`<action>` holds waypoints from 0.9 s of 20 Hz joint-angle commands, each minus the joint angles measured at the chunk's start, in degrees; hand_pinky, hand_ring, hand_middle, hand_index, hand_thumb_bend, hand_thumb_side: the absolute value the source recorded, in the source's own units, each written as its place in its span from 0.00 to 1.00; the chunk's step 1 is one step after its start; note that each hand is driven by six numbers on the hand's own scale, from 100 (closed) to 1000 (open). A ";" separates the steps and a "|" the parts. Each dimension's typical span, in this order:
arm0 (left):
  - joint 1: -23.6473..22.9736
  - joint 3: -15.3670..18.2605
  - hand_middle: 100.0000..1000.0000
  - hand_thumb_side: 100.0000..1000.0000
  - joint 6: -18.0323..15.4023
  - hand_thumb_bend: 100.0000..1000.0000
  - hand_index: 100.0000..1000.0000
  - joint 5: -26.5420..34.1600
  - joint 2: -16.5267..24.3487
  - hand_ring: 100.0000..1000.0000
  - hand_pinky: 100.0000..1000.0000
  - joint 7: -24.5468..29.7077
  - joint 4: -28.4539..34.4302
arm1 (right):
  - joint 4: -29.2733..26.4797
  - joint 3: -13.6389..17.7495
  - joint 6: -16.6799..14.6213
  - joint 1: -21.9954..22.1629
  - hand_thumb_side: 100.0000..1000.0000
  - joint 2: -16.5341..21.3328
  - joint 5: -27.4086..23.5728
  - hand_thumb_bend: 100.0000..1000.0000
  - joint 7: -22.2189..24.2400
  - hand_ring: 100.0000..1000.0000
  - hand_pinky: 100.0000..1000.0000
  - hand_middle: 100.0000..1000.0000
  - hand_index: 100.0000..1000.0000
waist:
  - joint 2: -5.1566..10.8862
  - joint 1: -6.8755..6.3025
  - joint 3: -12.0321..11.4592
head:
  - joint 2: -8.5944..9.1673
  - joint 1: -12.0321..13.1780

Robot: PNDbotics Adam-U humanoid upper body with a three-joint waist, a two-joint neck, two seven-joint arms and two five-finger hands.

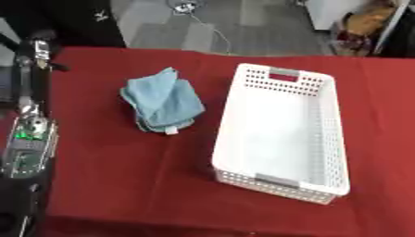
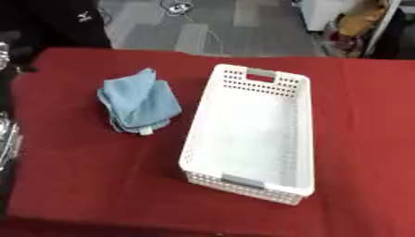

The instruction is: Pick up objects on the table and place them in the box.

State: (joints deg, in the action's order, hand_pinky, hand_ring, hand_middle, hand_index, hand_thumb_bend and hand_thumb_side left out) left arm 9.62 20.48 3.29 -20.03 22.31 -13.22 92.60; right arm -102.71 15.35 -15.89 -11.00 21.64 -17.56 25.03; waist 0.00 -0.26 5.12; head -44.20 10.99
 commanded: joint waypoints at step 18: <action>1.84 -7.95 0.80 0.65 18.56 0.00 0.82 -44.60 1.19 0.72 0.59 31.58 14.18 | -0.80 0.09 -0.07 -0.72 0.93 1.22 -0.21 0.00 0.36 0.94 0.78 0.87 1.00 | 0.28 0.02 0.57 | 0.09 0.62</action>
State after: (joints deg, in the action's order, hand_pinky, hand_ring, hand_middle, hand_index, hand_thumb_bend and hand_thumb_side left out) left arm 10.69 12.66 21.92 -64.10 22.52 17.95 105.53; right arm -102.72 15.31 -16.06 -11.01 21.64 -17.56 25.28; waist -0.11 -0.26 5.64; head -44.20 11.08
